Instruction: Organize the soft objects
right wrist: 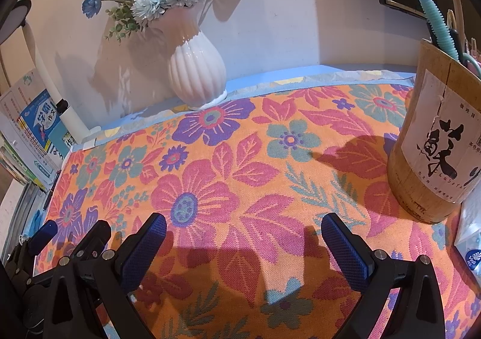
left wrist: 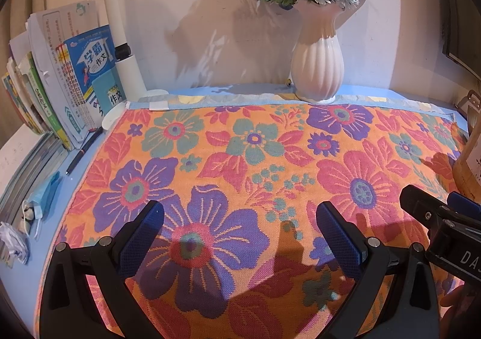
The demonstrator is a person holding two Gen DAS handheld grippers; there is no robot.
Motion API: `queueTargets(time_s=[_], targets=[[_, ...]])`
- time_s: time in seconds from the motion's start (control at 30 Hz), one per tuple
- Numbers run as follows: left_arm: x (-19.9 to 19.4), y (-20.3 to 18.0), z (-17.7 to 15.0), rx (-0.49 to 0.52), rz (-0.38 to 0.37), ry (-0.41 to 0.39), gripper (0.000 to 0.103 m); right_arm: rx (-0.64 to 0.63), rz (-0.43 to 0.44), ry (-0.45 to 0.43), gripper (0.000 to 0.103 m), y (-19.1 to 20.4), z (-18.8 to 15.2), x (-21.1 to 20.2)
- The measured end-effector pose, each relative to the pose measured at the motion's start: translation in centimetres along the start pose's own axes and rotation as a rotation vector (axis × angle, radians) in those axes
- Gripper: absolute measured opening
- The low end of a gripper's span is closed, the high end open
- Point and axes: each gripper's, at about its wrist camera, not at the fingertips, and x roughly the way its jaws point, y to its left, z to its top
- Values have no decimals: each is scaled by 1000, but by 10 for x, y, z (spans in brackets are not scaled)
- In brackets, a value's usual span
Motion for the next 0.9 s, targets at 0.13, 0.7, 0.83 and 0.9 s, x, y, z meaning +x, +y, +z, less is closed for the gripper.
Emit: queueTargets(time_s=[0.13,0.7,0.83,0.9], targets=[[0,-1,0,1,1,2,101,-2,0,3,103,0,0,0],[13,-1,1,14,17,87,101,-29,-7,10,103,2,-1,-1],[20,7,-2,-2,4,179,101,-26,-5,54,103,-2,-7,-1],[20,15,-7,-15,-19,210,101,-23,-3,63,103,-5,-9,-3]])
